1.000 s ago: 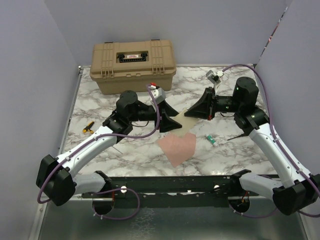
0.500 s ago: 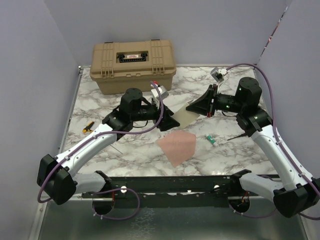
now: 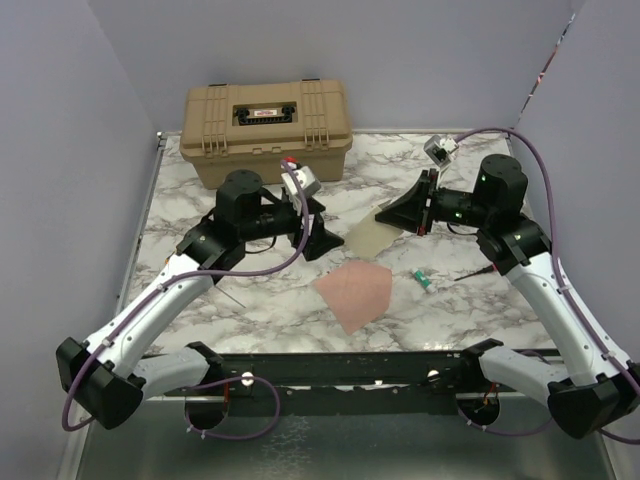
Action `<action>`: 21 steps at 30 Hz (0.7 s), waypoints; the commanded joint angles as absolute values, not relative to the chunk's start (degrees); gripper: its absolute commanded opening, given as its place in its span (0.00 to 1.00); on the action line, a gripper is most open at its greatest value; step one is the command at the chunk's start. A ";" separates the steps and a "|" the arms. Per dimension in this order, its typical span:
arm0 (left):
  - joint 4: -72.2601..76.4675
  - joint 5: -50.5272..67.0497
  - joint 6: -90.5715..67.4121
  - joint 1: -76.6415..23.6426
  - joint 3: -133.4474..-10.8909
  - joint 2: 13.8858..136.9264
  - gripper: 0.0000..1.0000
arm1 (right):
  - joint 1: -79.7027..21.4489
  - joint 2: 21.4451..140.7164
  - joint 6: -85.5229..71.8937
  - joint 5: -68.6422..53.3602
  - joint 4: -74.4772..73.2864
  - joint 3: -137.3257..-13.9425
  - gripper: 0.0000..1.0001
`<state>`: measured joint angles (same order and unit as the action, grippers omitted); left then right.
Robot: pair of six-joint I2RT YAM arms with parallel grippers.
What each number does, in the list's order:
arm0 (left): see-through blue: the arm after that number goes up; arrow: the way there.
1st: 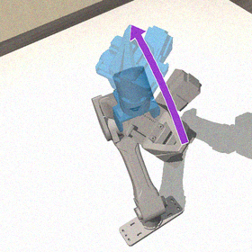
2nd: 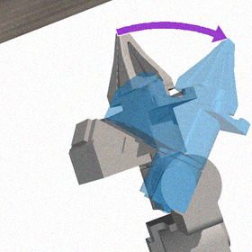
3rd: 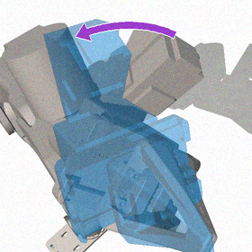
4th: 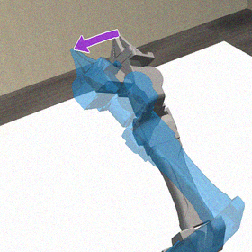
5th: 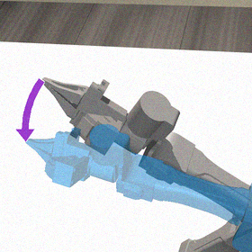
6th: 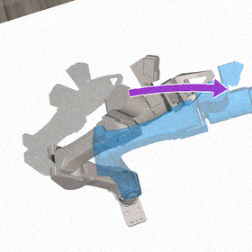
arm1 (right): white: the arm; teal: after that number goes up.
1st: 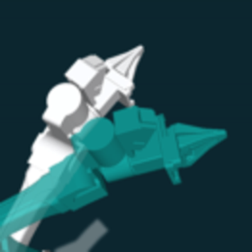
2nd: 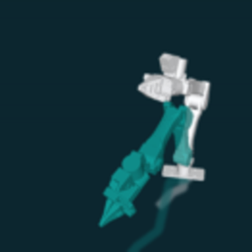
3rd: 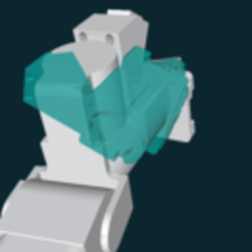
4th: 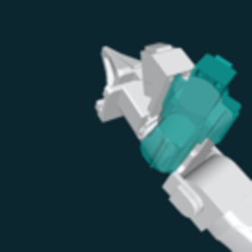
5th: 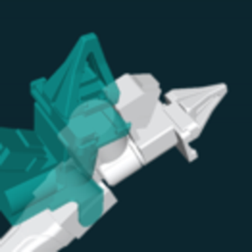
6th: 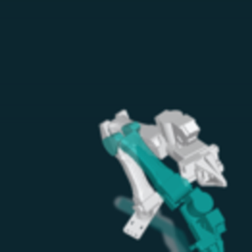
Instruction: Place the letter into the envelope and seal it
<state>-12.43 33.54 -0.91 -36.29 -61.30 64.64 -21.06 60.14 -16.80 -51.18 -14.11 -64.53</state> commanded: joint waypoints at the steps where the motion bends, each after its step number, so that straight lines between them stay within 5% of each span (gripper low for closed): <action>1: -14.07 35.73 2.91 -35.16 -64.40 62.24 0.96 | -21.36 61.33 -14.29 -50.11 -17.33 -67.07 0.01; 5: -9.81 38.22 -3.96 -35.16 -65.54 66.22 0.93 | -21.35 62.07 -15.67 -54.11 -14.29 -66.68 0.01; 10: -6.67 43.78 -9.43 -35.31 -67.22 72.23 0.65 | -21.36 62.81 -16.99 -57.52 -11.01 -66.00 0.01; 14: -5.87 45.07 -10.04 -35.42 -67.11 73.52 0.55 | -21.34 62.82 -18.81 -59.57 -7.58 -65.05 0.01; 19: -3.43 46.56 -9.84 -35.51 -65.56 72.95 0.50 | -21.32 63.72 -19.98 -60.07 -6.56 -65.29 0.01; 21: -2.57 48.01 -9.60 -35.51 -65.17 72.83 0.57 | -21.32 64.04 -20.07 -60.39 -6.57 -65.30 0.01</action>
<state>-6.09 43.66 -9.19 -35.27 -65.89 74.15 -21.06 63.11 -18.65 -57.82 -8.71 -65.36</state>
